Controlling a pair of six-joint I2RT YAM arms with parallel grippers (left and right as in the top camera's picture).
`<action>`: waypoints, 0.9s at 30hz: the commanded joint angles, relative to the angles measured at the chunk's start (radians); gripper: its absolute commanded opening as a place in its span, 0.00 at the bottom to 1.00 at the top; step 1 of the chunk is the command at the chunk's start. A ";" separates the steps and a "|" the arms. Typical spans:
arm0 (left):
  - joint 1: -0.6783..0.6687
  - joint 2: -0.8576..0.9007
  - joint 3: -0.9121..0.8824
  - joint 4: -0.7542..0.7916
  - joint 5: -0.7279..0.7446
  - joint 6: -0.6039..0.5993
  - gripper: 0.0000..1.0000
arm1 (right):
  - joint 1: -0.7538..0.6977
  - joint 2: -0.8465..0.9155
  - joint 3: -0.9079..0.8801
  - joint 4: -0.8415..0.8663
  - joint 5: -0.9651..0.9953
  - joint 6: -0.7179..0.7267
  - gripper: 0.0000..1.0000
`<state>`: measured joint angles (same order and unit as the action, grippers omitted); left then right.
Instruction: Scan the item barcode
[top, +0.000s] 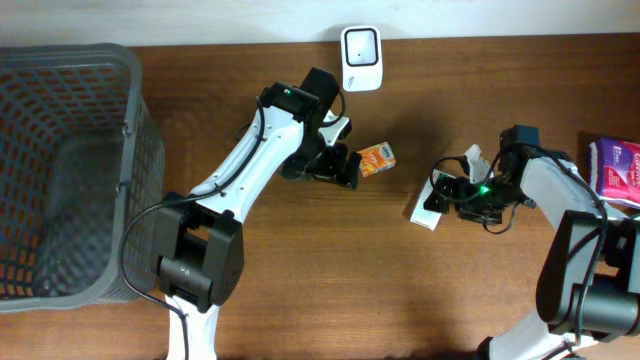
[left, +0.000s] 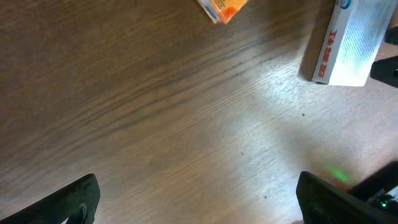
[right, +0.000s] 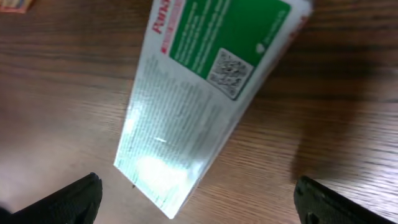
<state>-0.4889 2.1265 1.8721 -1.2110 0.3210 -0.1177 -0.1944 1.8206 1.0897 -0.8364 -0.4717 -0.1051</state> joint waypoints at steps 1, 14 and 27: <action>0.001 0.000 0.010 0.025 -0.007 -0.002 0.99 | 0.004 0.003 0.001 0.001 0.039 -0.007 0.98; 0.001 0.000 0.010 0.002 -0.007 -0.002 0.99 | 0.005 0.003 0.001 0.076 0.013 -0.003 0.98; -0.002 0.000 0.010 0.009 -0.007 -0.002 0.99 | 0.016 0.001 0.078 0.084 -0.139 0.257 0.68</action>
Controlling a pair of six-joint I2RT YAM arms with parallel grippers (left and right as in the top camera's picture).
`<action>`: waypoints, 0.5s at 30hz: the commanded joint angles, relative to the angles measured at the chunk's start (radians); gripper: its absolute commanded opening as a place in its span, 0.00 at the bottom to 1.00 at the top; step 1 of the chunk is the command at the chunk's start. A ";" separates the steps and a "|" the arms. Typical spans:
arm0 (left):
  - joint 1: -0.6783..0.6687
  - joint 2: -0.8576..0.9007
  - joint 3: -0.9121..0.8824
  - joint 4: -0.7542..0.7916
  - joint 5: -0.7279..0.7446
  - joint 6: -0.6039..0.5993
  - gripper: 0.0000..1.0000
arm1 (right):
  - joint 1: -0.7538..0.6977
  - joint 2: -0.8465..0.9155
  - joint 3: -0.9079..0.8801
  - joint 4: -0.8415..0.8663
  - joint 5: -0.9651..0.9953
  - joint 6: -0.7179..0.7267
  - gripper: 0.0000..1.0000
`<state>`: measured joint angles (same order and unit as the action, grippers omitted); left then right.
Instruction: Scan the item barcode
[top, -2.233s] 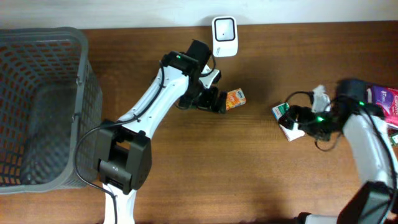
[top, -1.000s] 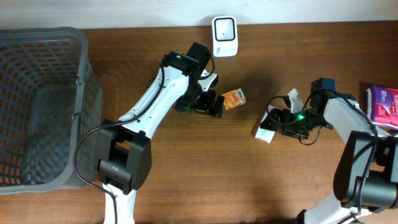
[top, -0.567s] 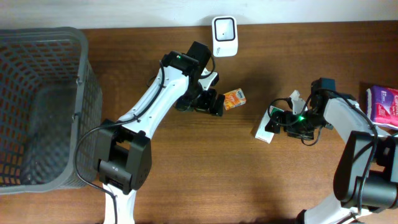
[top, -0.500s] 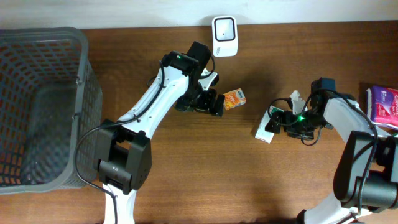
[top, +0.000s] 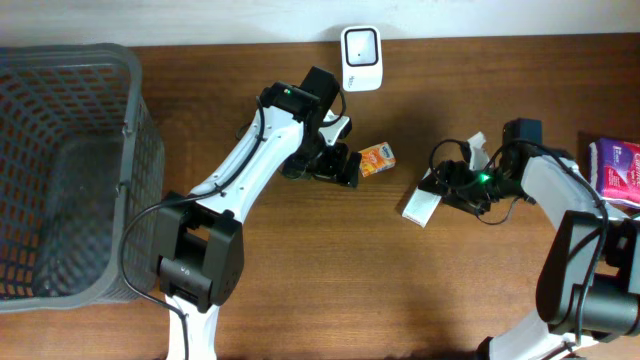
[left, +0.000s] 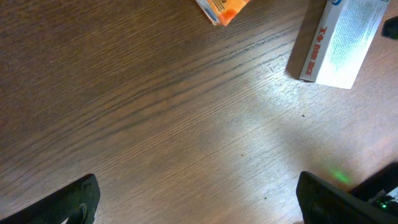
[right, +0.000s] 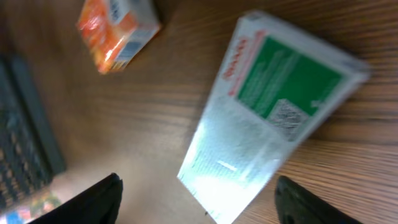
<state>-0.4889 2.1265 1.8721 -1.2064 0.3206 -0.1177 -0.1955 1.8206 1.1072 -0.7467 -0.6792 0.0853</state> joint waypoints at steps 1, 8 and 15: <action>-0.002 0.000 0.010 0.006 -0.007 -0.002 0.99 | 0.034 -0.001 0.089 -0.005 0.073 0.087 0.54; -0.006 0.000 0.007 0.006 -0.007 -0.002 0.99 | 0.150 0.006 0.117 -0.037 0.560 0.406 0.37; -0.007 0.000 0.007 0.020 -0.006 -0.002 0.99 | 0.183 0.006 0.022 -0.001 0.492 0.403 0.36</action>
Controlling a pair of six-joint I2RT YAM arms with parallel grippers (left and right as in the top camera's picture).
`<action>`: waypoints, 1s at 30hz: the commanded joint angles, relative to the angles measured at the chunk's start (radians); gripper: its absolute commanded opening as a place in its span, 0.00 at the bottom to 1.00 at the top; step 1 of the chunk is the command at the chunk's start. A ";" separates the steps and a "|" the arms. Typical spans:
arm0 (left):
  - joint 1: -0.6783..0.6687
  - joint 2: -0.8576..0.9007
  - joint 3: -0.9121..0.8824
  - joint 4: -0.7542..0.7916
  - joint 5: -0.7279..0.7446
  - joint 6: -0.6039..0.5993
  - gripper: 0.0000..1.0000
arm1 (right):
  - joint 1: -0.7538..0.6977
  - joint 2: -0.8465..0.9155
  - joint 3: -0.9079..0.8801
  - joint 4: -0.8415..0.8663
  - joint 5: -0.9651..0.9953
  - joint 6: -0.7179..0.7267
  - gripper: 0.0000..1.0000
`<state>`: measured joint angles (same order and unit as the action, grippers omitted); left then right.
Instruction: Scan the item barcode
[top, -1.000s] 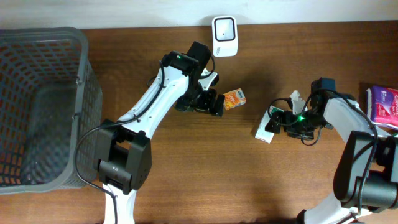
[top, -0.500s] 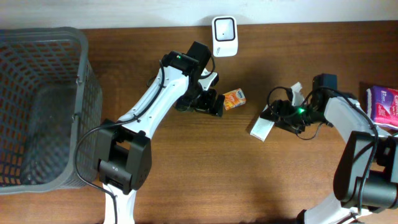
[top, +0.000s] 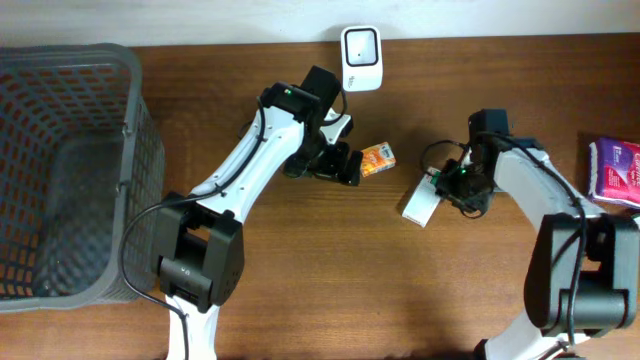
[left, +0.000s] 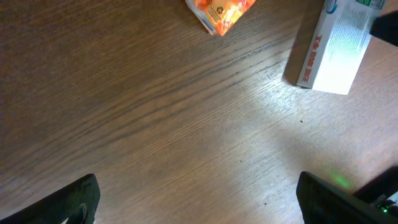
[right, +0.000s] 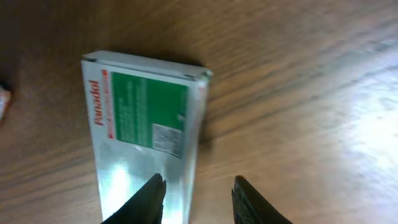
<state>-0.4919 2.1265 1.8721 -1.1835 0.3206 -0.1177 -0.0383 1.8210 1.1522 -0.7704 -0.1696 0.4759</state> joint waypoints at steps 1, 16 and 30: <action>-0.004 0.000 0.007 -0.010 -0.006 -0.002 0.99 | 0.032 0.005 -0.035 0.031 -0.011 0.016 0.32; -0.004 0.000 0.007 -0.024 -0.007 -0.002 0.99 | 0.035 -0.027 0.078 -0.158 0.215 -0.051 0.04; -0.139 0.037 0.006 0.141 0.091 -0.006 0.99 | -0.340 -0.029 0.185 -0.390 -0.116 -0.336 0.71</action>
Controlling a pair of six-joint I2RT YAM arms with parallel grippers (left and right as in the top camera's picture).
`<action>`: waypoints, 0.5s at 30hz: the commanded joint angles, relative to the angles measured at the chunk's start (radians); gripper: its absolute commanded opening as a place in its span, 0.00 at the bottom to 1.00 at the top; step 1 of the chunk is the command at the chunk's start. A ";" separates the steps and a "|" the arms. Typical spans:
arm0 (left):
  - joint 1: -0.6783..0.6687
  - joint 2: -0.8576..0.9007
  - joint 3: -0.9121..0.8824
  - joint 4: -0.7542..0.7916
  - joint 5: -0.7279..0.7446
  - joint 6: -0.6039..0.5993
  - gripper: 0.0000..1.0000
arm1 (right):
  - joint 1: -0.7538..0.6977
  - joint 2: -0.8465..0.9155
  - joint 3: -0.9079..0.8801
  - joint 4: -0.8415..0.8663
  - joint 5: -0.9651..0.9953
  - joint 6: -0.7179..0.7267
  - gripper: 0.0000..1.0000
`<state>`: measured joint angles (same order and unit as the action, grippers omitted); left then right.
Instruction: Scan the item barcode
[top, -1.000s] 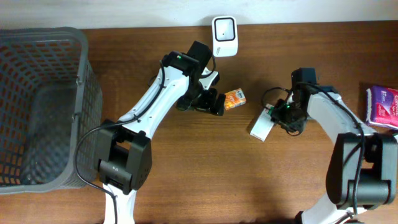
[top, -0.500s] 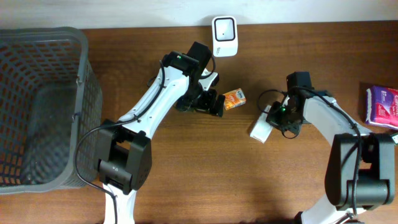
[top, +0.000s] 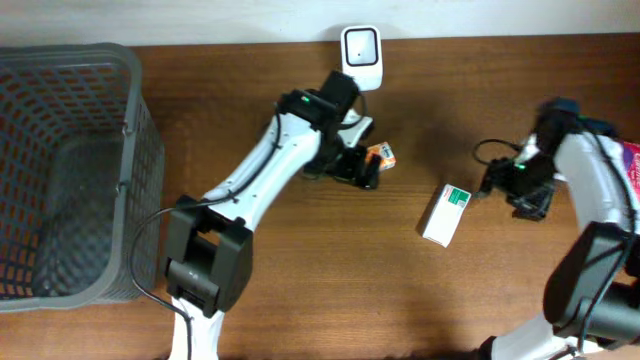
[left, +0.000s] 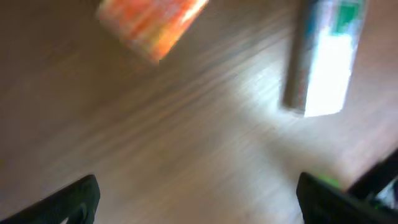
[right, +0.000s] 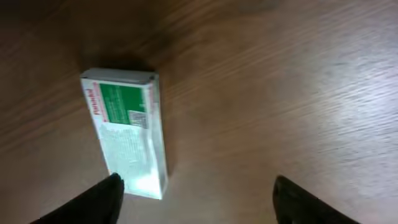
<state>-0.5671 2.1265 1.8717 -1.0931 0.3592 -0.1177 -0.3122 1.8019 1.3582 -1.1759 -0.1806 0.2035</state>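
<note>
A white medicine box (top: 447, 213) with a green label lies flat on the wooden table; it also shows as the box (right: 124, 137) in the right wrist view and, blurred, as the box (left: 323, 62) in the left wrist view. My right gripper (top: 507, 183) stands open to the right of it, apart from it, its jaws (right: 196, 202) empty. A small orange carton (top: 380, 155) lies near the left gripper (top: 360, 168), which is open (left: 199, 205) with nothing between its fingers. The white scanner (top: 360, 47) stands at the table's far edge.
A large grey mesh basket (top: 60, 170) fills the left side. A purple packet (top: 628, 165) lies at the right edge. Bare wood table (top: 330, 280) stretches along the front.
My right gripper has drawn back to the right of the white box and opened wider. The box now lies a little further right. My left gripper has shifted right, close to the orange carton.
My right gripper stood open over the white box, which lay right of the orange carton. The box shifted slightly left, then the fingers stood narrower at its end. Now the box lies alone, label up. The left gripper stayed open beside the carton until its last shift.
</note>
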 joint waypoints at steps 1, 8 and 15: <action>-0.105 0.064 0.006 0.110 0.051 -0.050 0.99 | -0.092 -0.010 -0.064 0.071 -0.104 -0.021 0.52; -0.251 0.208 0.006 0.261 0.040 -0.204 0.38 | -0.084 -0.009 -0.283 0.258 -0.106 0.093 0.04; -0.253 0.242 0.006 0.274 -0.132 -0.316 0.00 | 0.110 -0.009 -0.431 0.453 -0.185 0.199 0.04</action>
<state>-0.8169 2.3310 1.8740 -0.8333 0.2604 -0.4084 -0.2516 1.7809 0.9550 -0.7341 -0.3721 0.3527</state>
